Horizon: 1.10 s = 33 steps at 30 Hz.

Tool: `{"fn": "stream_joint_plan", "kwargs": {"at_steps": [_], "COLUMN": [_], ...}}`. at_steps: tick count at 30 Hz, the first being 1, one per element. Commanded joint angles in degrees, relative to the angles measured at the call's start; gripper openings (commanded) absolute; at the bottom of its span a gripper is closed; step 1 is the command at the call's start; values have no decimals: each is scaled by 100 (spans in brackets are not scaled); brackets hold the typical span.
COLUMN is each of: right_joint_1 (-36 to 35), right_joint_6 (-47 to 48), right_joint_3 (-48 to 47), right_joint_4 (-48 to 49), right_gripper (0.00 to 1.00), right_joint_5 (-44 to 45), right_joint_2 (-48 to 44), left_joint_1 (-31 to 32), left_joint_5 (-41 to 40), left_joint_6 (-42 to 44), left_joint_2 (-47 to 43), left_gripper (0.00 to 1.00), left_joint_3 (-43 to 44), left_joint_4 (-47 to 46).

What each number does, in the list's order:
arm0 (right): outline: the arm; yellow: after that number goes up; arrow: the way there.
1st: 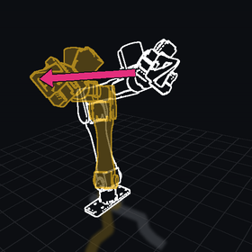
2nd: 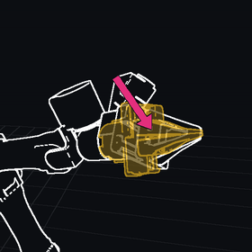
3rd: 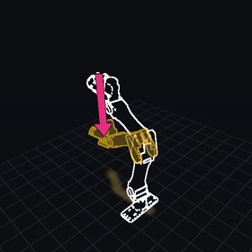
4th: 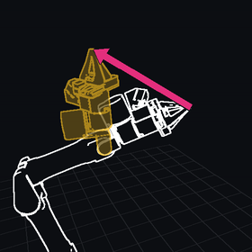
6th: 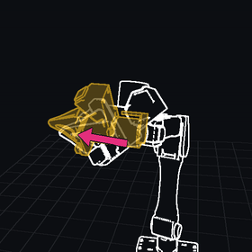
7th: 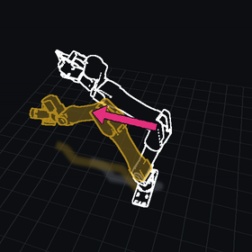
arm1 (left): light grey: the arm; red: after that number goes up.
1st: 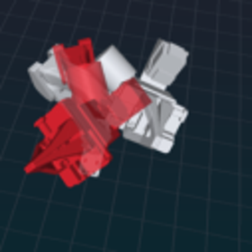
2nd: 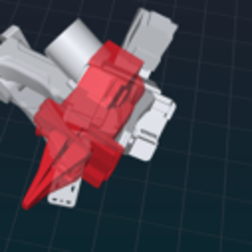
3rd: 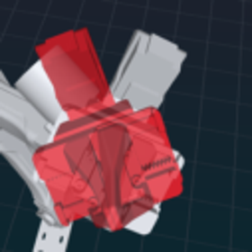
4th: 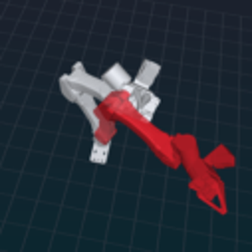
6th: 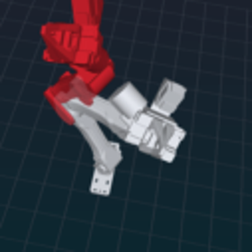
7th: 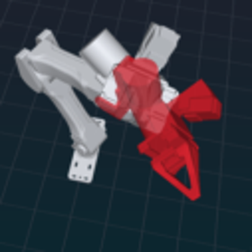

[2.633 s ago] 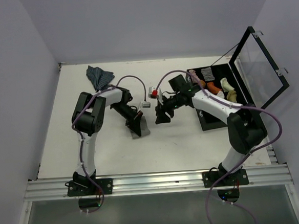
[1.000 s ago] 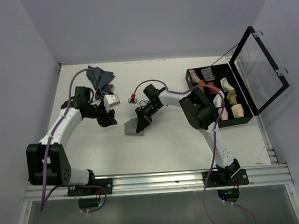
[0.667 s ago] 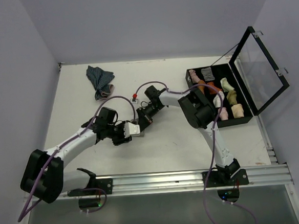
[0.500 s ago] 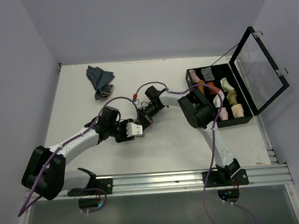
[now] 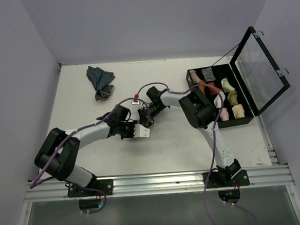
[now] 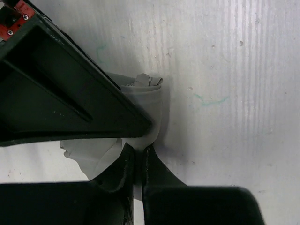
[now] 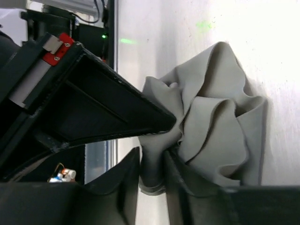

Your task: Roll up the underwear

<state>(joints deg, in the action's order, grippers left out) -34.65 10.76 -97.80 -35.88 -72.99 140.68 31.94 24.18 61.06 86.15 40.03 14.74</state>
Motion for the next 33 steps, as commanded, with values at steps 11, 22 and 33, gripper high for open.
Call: {"fn": "stream_joint_plan", "kwargs": {"at_steps": [11, 22, 33], "right_joint_1": [1144, 1033, -901], "right_joint_6": [364, 1954, 2948], "right_joint_3": [-39, 1912, 3337], "right_joint_4": [-174, 230, 2821], "right_gripper": [63, 52, 55], "right_joint_5": [1726, 2639, 4591], "right_joint_2": [-1393, -3740, -3971], "left_joint_1": [-152, -883, -1076], "left_joint_5": [1140, 1414, 1493], "left_joint_6": [-963, -1834, -1790], "left_joint_2": [1799, 4250, 5237], "left_gripper": [0, 0, 3], "left_joint_3": [1365, 3422, 4874], "left_joint_4": [3253, 4150, 4828]}}
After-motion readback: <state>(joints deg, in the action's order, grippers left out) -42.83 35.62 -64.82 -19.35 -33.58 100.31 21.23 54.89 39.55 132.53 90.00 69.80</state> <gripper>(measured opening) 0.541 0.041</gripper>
